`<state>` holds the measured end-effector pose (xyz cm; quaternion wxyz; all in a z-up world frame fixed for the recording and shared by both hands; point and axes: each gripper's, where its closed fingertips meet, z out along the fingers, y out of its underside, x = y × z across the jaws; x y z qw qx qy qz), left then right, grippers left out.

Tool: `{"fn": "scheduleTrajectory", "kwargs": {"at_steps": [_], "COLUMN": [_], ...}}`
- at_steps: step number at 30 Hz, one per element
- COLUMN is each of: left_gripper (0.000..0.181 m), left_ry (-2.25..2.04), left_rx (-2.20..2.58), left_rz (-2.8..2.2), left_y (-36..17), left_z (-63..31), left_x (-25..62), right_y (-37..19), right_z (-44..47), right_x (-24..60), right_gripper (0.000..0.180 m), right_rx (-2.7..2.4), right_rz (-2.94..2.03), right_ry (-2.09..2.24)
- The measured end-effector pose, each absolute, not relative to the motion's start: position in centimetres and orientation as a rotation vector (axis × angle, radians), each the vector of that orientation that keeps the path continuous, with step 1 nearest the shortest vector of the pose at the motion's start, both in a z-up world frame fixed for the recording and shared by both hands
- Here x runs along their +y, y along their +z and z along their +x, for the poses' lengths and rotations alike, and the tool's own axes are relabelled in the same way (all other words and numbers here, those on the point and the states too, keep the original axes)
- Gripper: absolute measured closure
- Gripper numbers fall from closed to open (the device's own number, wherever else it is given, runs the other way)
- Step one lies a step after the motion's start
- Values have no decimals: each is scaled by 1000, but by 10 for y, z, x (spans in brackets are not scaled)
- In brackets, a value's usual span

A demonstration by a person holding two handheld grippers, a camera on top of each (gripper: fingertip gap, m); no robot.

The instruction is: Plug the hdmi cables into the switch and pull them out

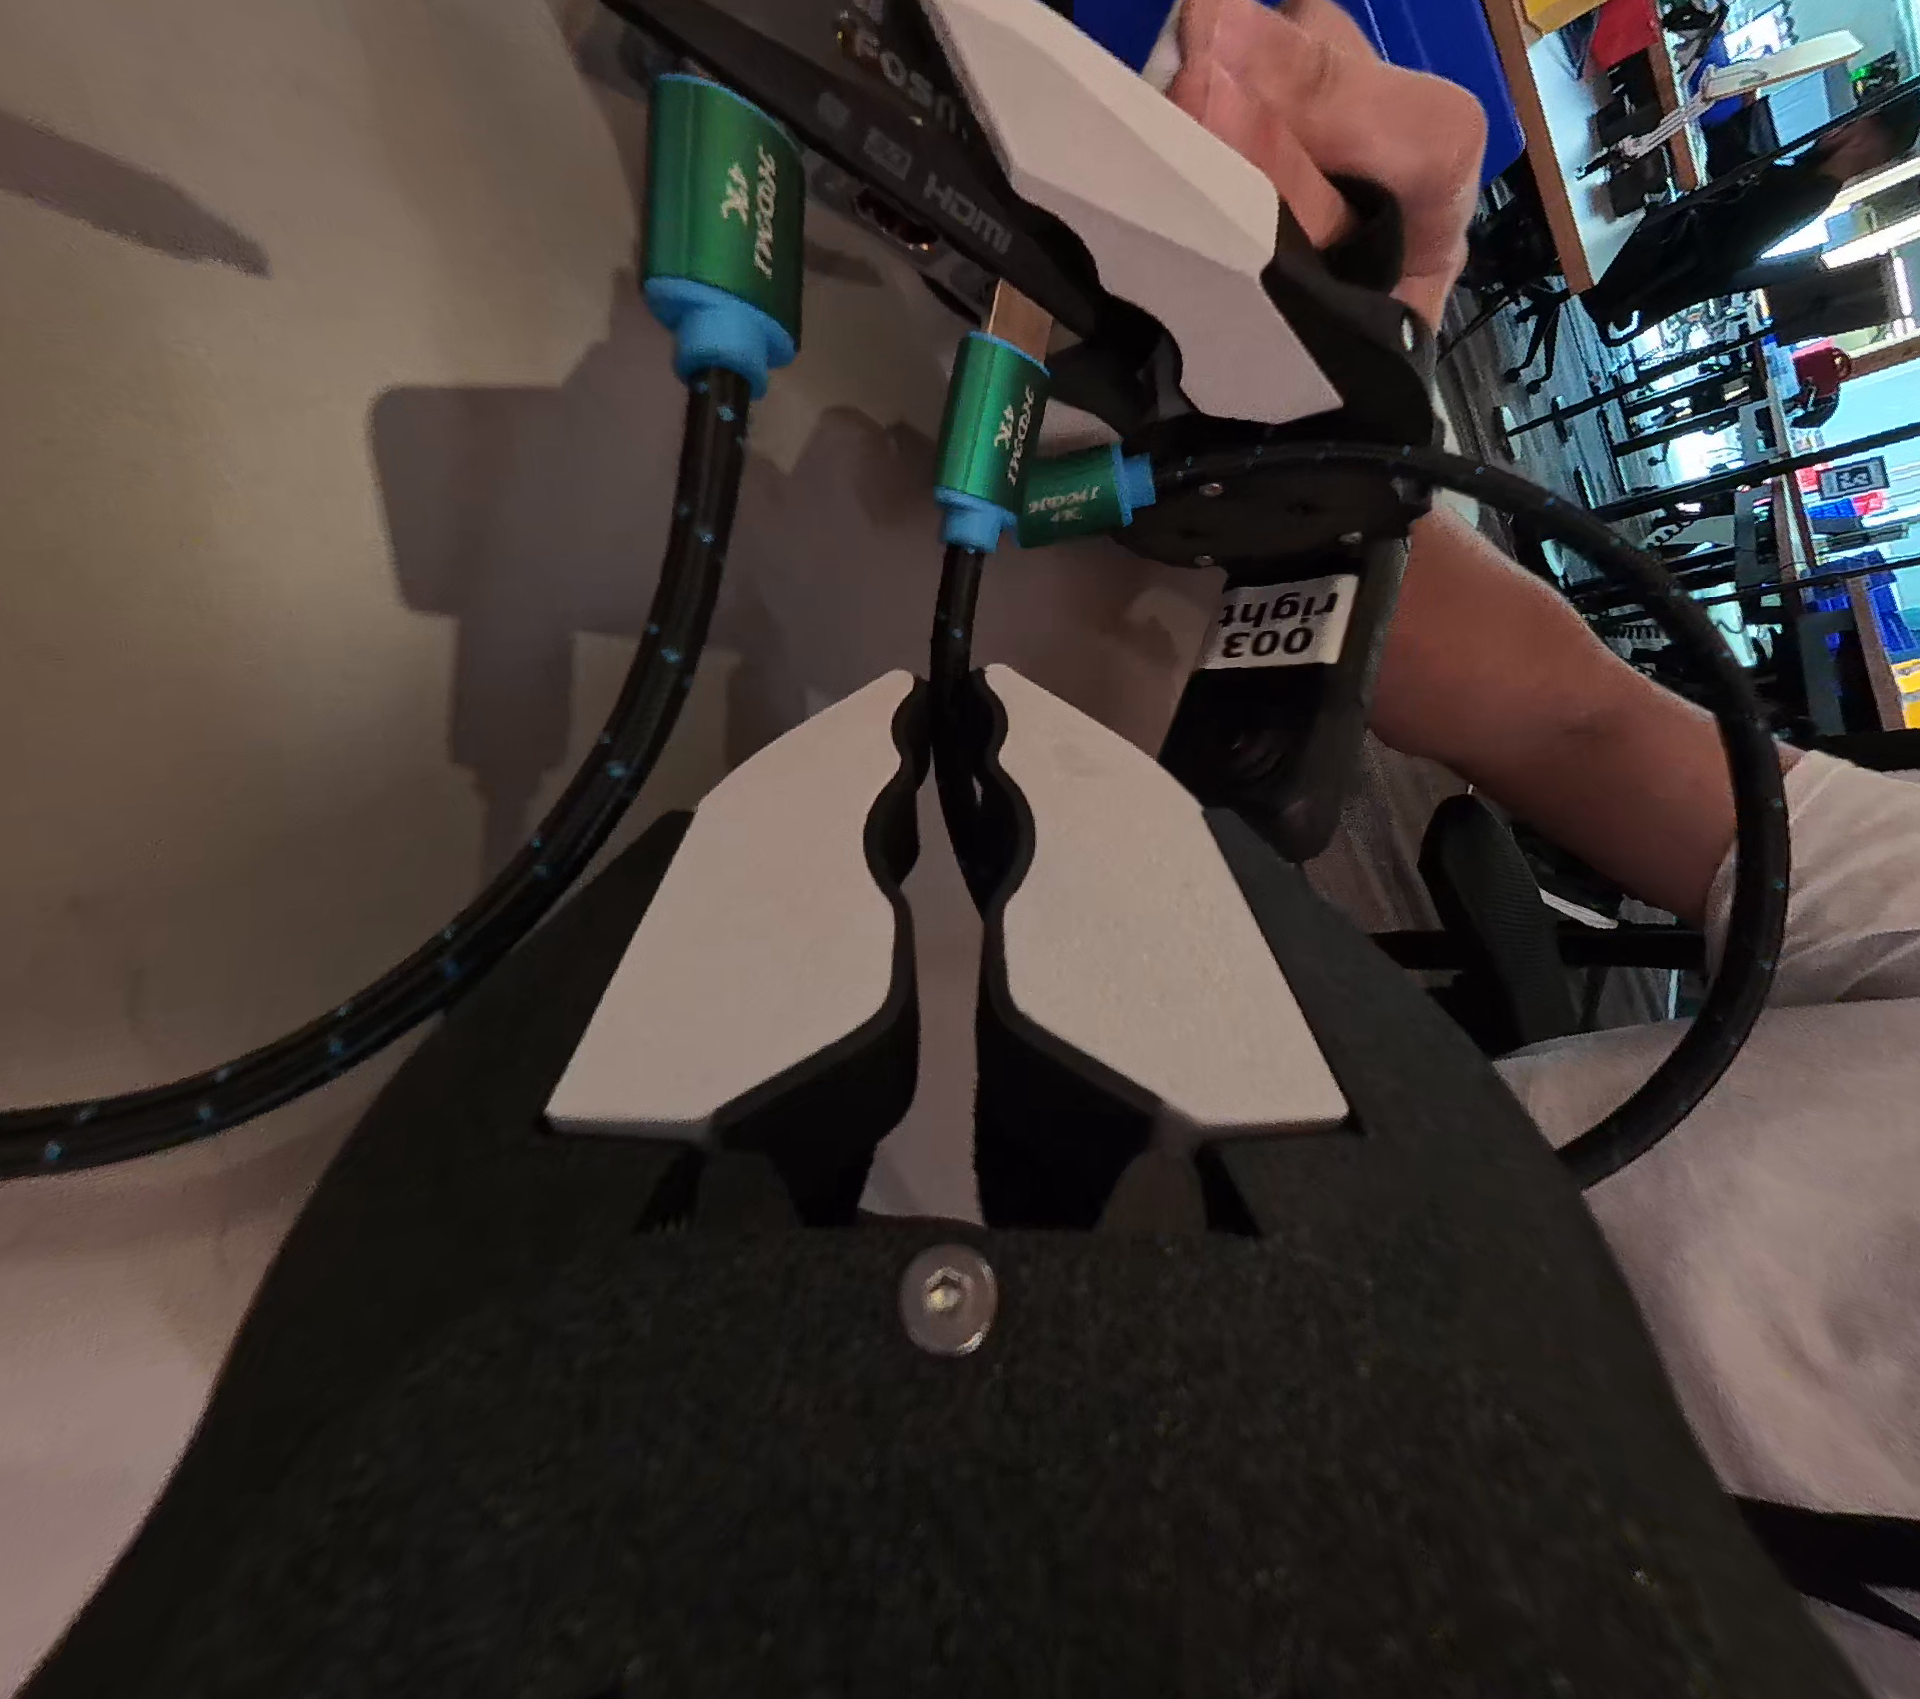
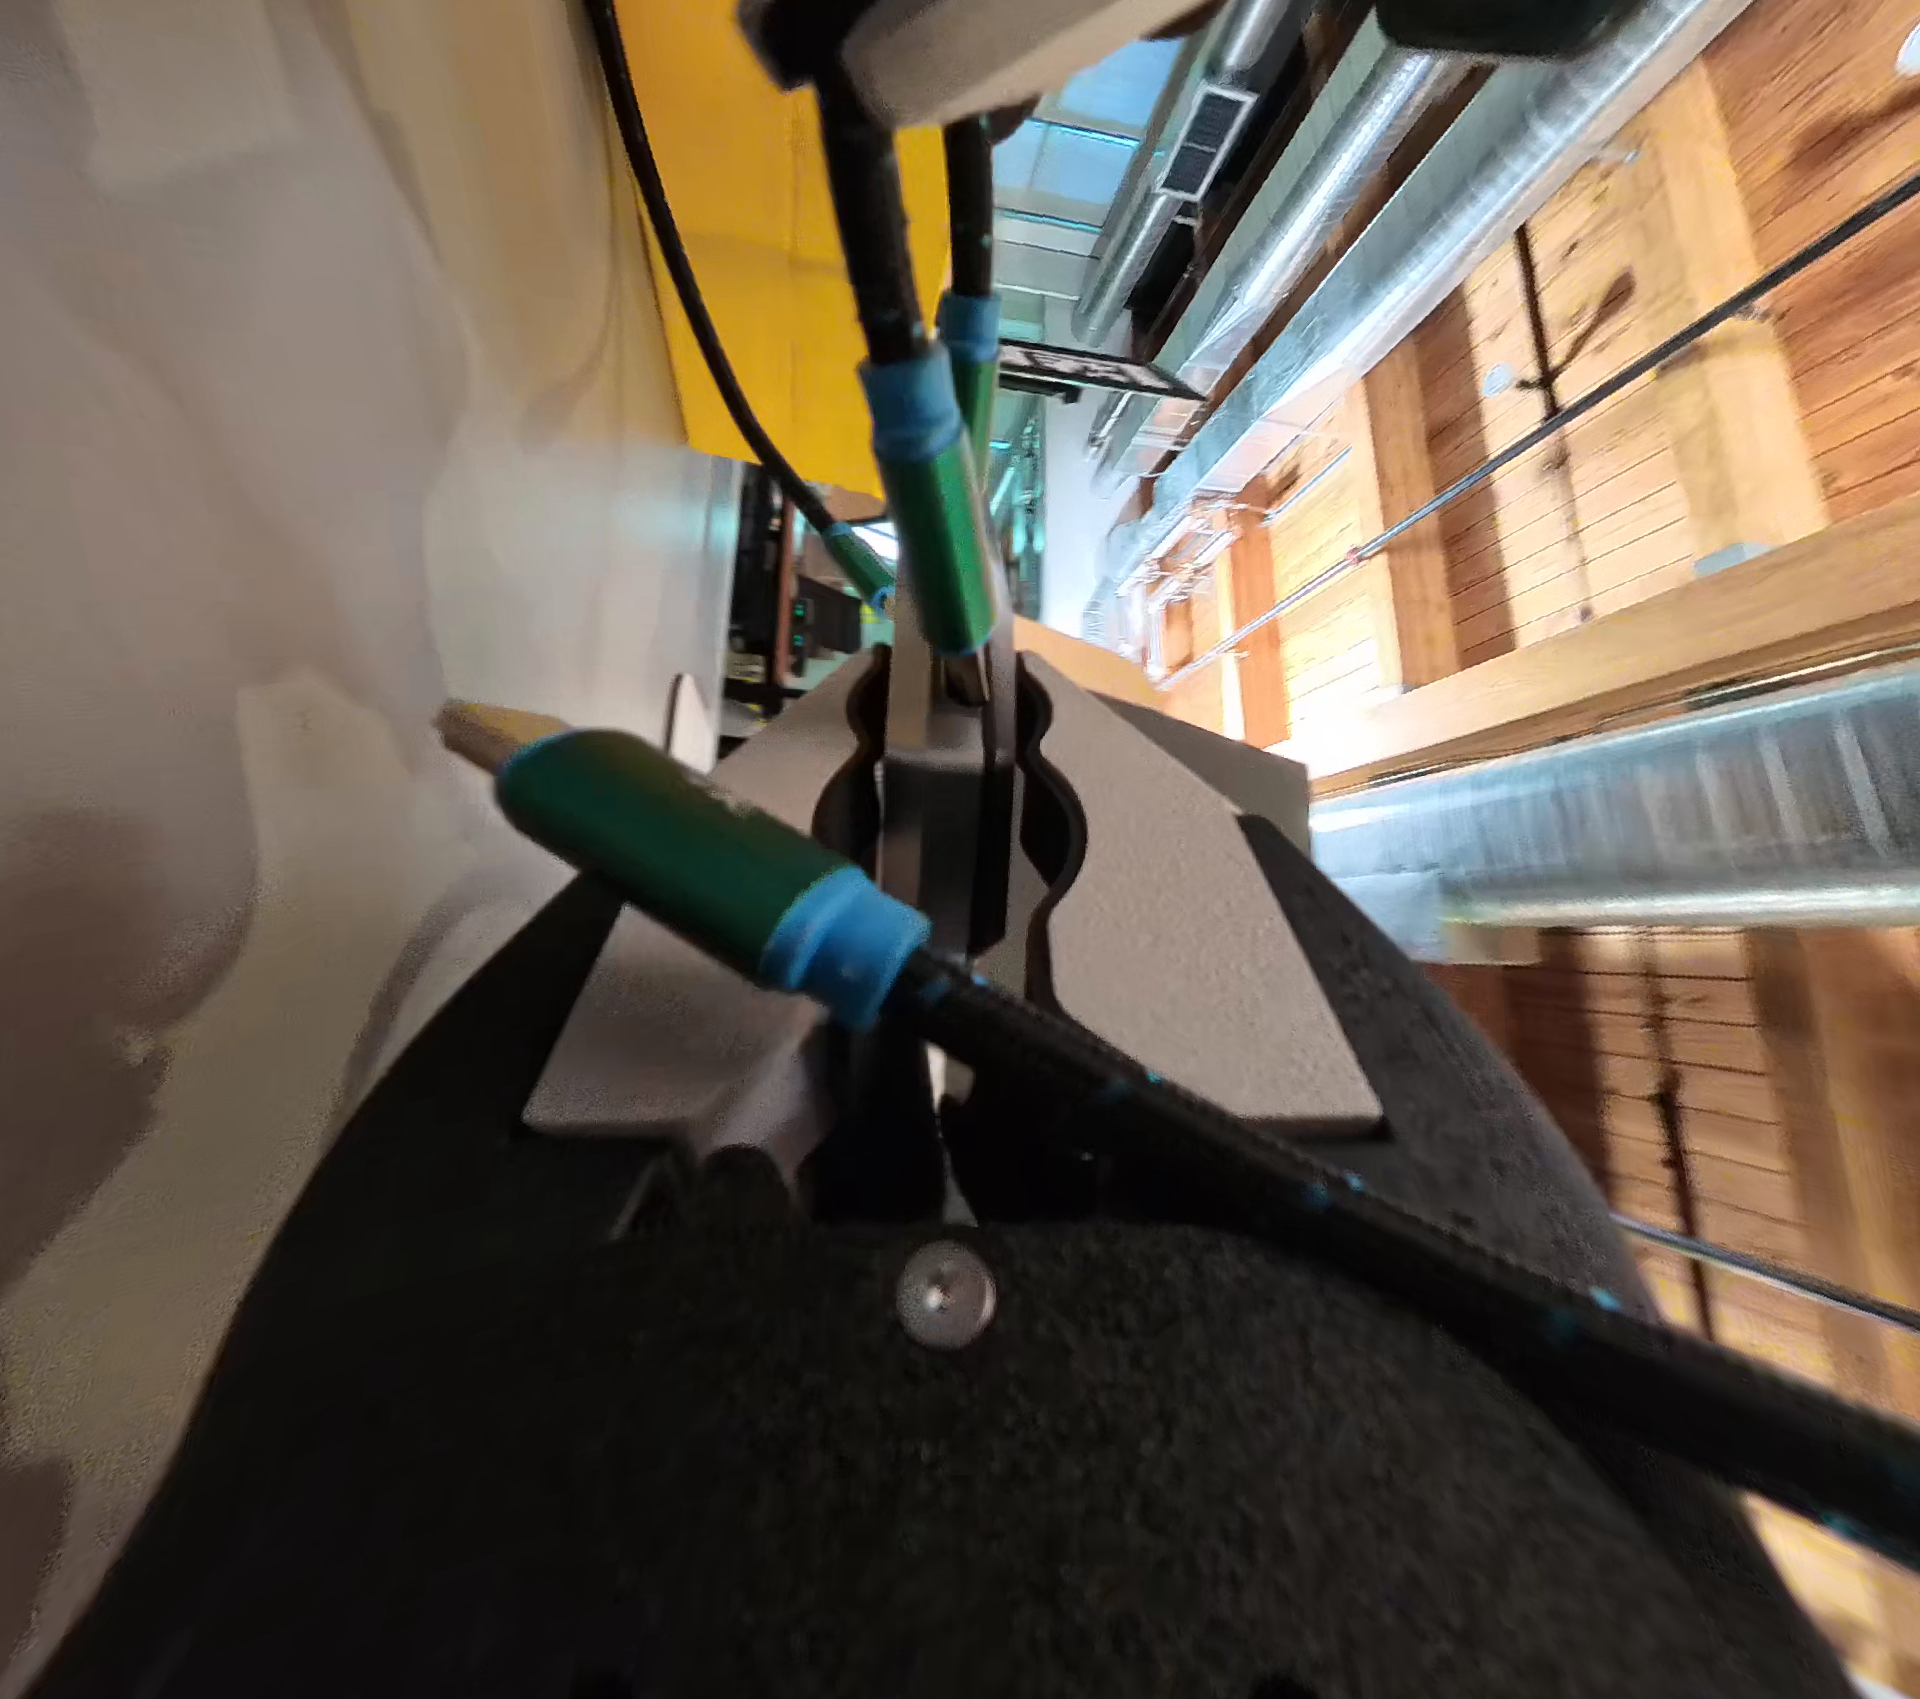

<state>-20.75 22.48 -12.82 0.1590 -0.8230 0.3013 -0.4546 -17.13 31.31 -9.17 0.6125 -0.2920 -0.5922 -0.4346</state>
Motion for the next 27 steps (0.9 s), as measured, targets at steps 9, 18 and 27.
{"fn": "scheduleTrajectory", "kwargs": {"at_steps": [9,18,27], "left_gripper": [175,175,175], "left_ry": [-1344,-1274,-1298], "left_rx": [827,897,898], "left_rz": [-2317,-2319,-2349], "left_y": [-111,-115,-124], "left_z": [-221,-220,-218], "left_x": [228,225,221], "right_y": [-89,-93,-95], "right_z": [-177,-178,-181], "right_x": [310,313,312], "right_gripper": [160,158,158], "right_rx": [-1352,-1341,-1354], "right_rz": [-632,-709,-699], "right_ry": [-1054,-995,-991]}}
